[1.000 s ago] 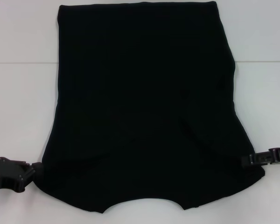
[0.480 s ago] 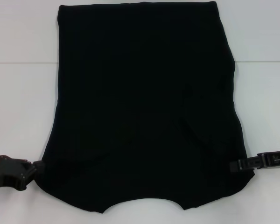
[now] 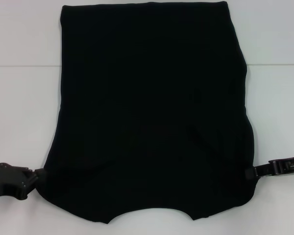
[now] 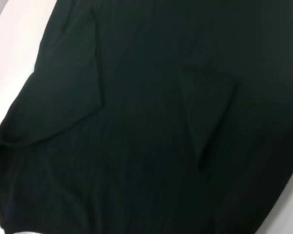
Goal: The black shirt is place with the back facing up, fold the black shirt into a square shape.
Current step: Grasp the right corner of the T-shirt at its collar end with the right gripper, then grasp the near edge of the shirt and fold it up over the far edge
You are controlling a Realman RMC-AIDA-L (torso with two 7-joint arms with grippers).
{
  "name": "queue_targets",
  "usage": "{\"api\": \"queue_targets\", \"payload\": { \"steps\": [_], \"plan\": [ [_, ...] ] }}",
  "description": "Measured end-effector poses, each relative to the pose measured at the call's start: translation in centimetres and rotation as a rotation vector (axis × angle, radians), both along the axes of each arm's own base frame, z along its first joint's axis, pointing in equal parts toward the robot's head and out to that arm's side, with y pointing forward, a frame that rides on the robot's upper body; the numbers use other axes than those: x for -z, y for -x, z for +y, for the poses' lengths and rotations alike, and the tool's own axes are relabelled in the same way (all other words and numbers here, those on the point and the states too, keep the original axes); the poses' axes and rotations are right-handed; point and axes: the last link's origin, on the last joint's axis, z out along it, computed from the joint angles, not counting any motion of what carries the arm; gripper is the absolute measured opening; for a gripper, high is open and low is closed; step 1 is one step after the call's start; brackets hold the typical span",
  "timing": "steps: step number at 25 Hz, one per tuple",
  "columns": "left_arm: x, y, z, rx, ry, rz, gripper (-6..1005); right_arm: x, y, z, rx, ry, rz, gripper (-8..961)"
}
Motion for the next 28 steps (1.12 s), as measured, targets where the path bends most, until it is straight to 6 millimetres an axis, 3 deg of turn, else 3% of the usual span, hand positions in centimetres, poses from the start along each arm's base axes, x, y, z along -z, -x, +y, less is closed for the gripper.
{"api": "queue_targets", "payload": {
  "steps": [1, 7, 12, 21, 28],
  "plan": [
    [0.0, 0.0, 0.0, 0.0, 0.0, 0.0, 11, 0.0, 0.0, 0.0, 0.0, 0.0, 0.0, 453],
    [0.0, -0.1, 0.2, 0.003, -0.002, 0.001, 12, 0.0, -0.5, -0.4, 0.005, -0.002, -0.003, 211],
    [0.0, -0.3, 0.1, -0.022, 0.005, -0.024, 12, -0.1, -1.1, -1.1, -0.015, 0.009, 0.002, 64],
    [-0.5, -0.4, -1.6, -0.046, 0.033, -0.095, 14, -1.2, -2.7, -3.9, -0.051, -0.002, 0.076, 64],
    [-1.2, -0.1, -4.1, -0.072, 0.058, -0.179, 14, -2.6, -4.7, -7.1, -0.078, -0.007, 0.117, 65]
  ]
}}
